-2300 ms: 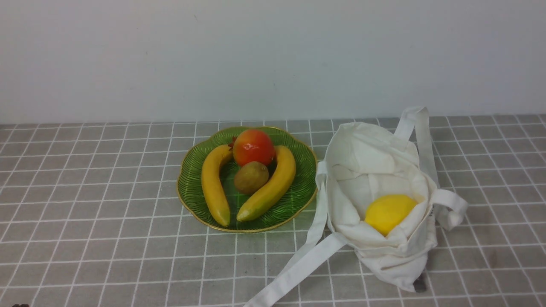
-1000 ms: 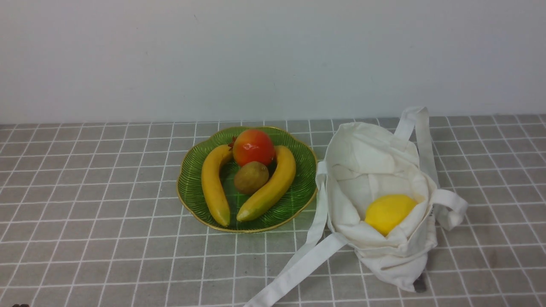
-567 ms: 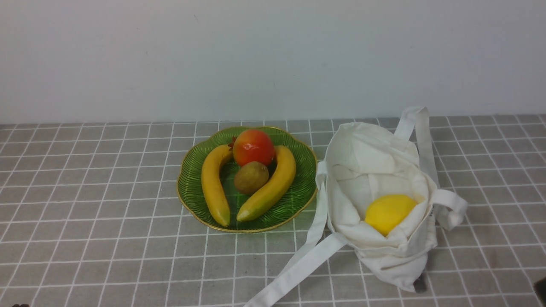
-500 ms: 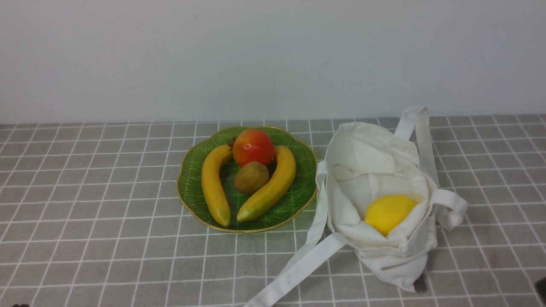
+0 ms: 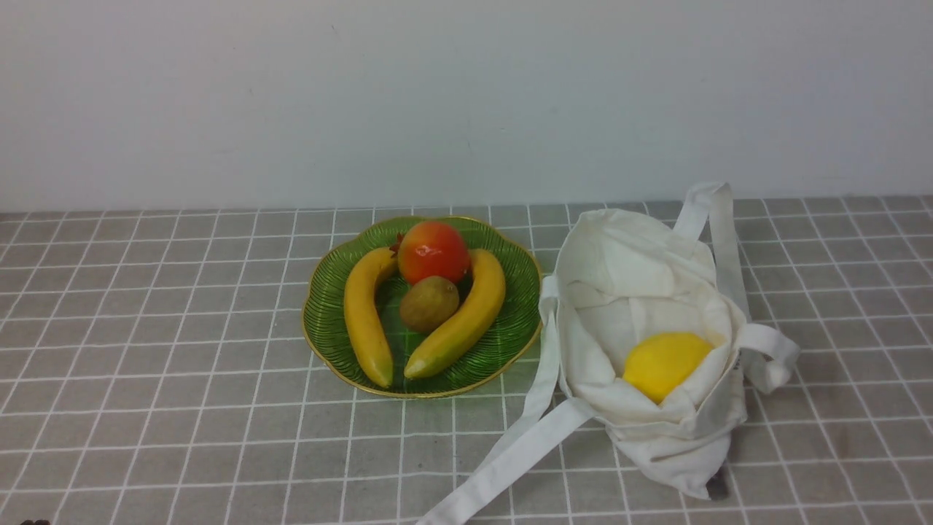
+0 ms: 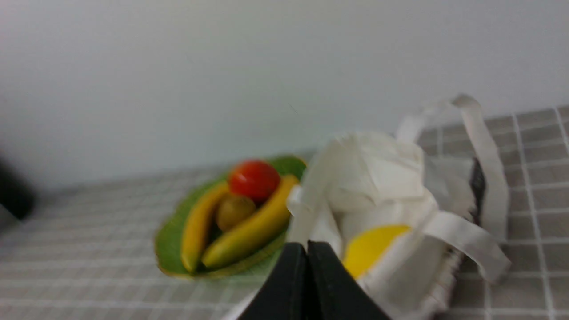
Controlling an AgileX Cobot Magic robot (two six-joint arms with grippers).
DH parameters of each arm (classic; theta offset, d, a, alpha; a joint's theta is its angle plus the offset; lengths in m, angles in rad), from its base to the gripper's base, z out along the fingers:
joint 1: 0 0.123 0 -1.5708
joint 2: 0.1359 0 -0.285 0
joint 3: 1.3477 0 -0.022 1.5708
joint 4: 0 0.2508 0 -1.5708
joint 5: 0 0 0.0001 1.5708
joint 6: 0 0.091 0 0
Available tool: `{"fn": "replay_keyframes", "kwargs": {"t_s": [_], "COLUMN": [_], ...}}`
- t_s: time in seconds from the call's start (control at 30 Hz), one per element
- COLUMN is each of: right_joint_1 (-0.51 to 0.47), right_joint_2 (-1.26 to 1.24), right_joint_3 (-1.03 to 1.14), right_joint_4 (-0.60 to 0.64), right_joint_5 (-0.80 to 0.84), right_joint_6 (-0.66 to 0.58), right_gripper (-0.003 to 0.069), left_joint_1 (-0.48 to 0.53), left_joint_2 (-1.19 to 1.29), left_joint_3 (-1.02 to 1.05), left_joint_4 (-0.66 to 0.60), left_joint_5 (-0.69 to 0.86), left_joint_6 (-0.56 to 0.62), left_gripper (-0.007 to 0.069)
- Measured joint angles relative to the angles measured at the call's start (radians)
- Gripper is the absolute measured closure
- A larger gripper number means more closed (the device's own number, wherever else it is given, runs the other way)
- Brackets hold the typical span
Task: Take the fruit out of the bag on the grey coffee tablecloth and place them on the plate.
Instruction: 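Reach into the cloth bag and grasp the lemon with the right gripper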
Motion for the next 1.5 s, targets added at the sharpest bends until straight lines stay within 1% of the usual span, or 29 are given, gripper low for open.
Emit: {"fn": "replay_keyframes", "kwargs": {"t_s": [0.03, 0.07, 0.1, 0.13, 0.17, 0.2, 0.23, 0.3, 0.33, 0.4, 0.43, 0.47, 0.53, 0.63, 0.7, 0.9, 0.93, 0.97, 1.03, 1.07, 1.2, 1.27, 1.3, 1.33, 1.4, 1.43, 1.47, 1.5], "right_joint_1": [0.000, 0.000, 0.000, 0.000, 0.000, 0.000, 0.000, 0.000, 0.000, 0.000, 0.000, 0.001, 0.004, 0.013, 0.027, 0.040, 0.041, 0.041, 0.041, 0.041, 0.041, 0.041, 0.041, 0.041, 0.041, 0.041, 0.041, 0.041], "right_joint_2": [0.029, 0.119, 0.208, 0.308, 0.336, 0.427, 0.439, 0.562, 0.644, 0.736, 0.828, 0.884, 0.963, 1.106, 1.242, 1.421, 1.437, 1.440, 1.442, 1.442, 1.442, 1.442, 1.442, 1.442, 1.442, 1.442, 1.442, 1.442], "right_joint_3": [-0.012, -0.041, -0.082, -0.125, -0.131, -0.182, -0.189, -0.250, -0.285, -0.335, -0.372, -0.402, -0.432, -0.501, -0.579, -0.702, -0.718, -0.720, -0.724, -0.725, -0.725, -0.725, -0.726, -0.726, -0.728, -0.728, -0.729, -0.729], "right_joint_4": [-0.013, -0.039, -0.040, -0.017, -0.011, 0.047, 0.069, 0.198, 0.281, 0.392, 0.453, 0.486, 0.498, 0.482, 0.427, 0.262, 0.198, 0.180, 0.087, -0.012, -0.146, -0.193, -0.193, -0.205, -0.205, -0.205, -0.203, -0.199], "right_joint_5": [0.013, 0.046, 0.070, 0.089, 0.094, 0.114, 0.116, 0.147, 0.172, 0.201, 0.221, 0.226, 0.227, 0.219, 0.200, 0.182, 0.176, 0.175, 0.168, 0.168, 0.173, 0.178, 0.178, 0.180, 0.182, 0.182, 0.183, 0.183], "right_joint_6": [0.000, 0.000, -0.004, -0.031, -0.046, -0.118, -0.131, -0.274, -0.382, -0.494, -0.578, -0.610, -0.635, -0.642, -0.615, -0.526, -0.469, -0.451, -0.343, -0.228, -0.044, 0.012, 0.015, 0.038, 0.043, 0.043, 0.050, 0.053], "right_gripper": [0.0674, 0.0674, 0.0674, 0.0674, 0.0674, 0.0674, 0.0674, 0.0674, 0.0674, 0.0674, 0.0674, 0.0670, 0.0665, 0.0644, 0.0606, 0.0518, 0.0491, 0.0484, 0.0458, 0.0437, 0.0403, 0.0371, 0.0371, 0.0331, 0.0298, 0.0294, 0.0250, 0.0228], "left_joint_1": [0.000, 0.000, 0.000, 0.000, 0.000, 0.000, 0.000, 0.000, 0.000, 0.000, 0.000, 0.000, 0.000, 0.000, 0.000, 0.000, 0.000, 0.000, 0.000, 0.000, 0.000, 0.000, 0.000, 0.000, 0.000, 0.000, 0.000, 0.000], "left_joint_2": [0.000, 0.000, 0.000, 0.000, 0.000, 0.000, 0.000, 0.000, 0.000, 0.000, 0.000, 0.000, 0.000, 0.000, 0.000, 0.000, 0.000, 0.000, 0.000, 0.000, 0.000, 0.000, 0.000, 0.000, 0.000, 0.000, 0.000, 0.000], "left_joint_3": [0.000, 0.000, 0.000, 0.000, 0.000, 0.000, 0.000, 0.000, 0.000, 0.000, 0.000, 0.000, 0.000, 0.000, 0.000, 0.000, 0.000, 0.000, 0.000, 0.000, 0.000, 0.000, 0.000, 0.000, 0.000, 0.000, 0.000, 0.000], "left_joint_4": [0.000, 0.000, 0.000, 0.000, 0.000, 0.000, 0.000, 0.000, 0.000, 0.000, 0.000, 0.000, 0.000, 0.000, 0.000, 0.000, 0.000, 0.000, 0.000, 0.000, 0.000, 0.000, 0.000, 0.000, 0.000, 0.000, 0.000, 0.000], "left_joint_5": [0.000, 0.000, 0.000, 0.000, 0.000, 0.000, 0.000, 0.000, 0.000, 0.000, 0.000, 0.000, 0.000, 0.000, 0.000, 0.000, 0.000, 0.000, 0.000, 0.000, 0.000, 0.000, 0.000, 0.000, 0.000, 0.000, 0.000, 0.000], "left_joint_6": [0.000, 0.000, 0.000, 0.000, 0.000, 0.000, 0.000, 0.000, 0.000, 0.000, 0.000, 0.000, 0.000, 0.000, 0.000, 0.000, 0.000, 0.000, 0.000, 0.000, 0.000, 0.000, 0.000, 0.000, 0.000, 0.000, 0.000, 0.000], "left_gripper": [0.0631, 0.0631, 0.0631, 0.0631, 0.0631, 0.0631, 0.0631, 0.0631, 0.0631, 0.0631, 0.0631, 0.0631, 0.0631, 0.0631, 0.0631, 0.0631, 0.0631, 0.0631, 0.0631, 0.0631, 0.0631, 0.0631, 0.0631, 0.0631, 0.0631, 0.0631, 0.0631, 0.0631]}}
